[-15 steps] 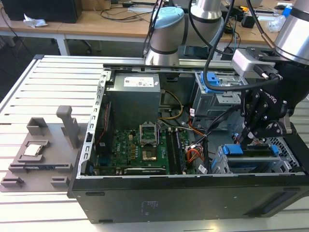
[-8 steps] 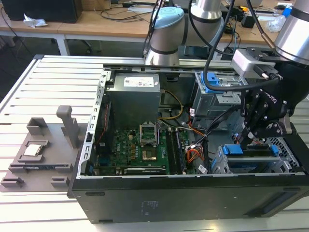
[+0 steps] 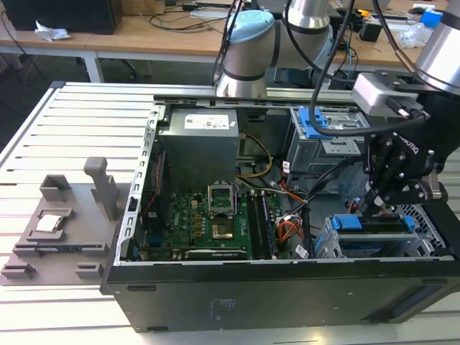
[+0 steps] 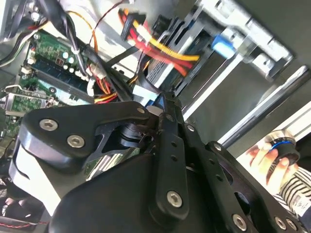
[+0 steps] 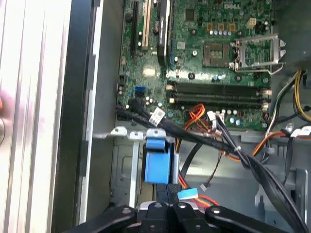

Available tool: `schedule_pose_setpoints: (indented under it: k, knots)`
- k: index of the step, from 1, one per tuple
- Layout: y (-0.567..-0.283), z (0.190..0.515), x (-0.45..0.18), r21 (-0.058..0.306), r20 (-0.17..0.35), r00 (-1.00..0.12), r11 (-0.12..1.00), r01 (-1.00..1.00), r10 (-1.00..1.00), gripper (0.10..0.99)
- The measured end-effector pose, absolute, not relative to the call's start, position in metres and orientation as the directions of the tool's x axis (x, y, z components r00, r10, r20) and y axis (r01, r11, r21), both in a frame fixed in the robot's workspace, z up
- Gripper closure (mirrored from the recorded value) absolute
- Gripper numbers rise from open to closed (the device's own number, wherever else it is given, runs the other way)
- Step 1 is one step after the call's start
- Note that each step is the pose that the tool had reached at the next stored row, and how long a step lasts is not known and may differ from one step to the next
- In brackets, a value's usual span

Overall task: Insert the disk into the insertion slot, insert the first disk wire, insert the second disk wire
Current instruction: 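Insert the second disk wire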

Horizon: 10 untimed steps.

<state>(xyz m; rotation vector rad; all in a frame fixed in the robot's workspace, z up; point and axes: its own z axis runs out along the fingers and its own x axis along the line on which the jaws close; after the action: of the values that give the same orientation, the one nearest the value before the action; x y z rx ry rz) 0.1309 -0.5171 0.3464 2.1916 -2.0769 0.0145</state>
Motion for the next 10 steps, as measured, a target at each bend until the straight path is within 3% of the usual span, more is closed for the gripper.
schedule_pose_setpoints:
  k: [10]
  knots:
    - [-0.5171,0.3441,0.1412,0.085,0.091,0.055,-0.048,-0.995,-0.994,0.98]
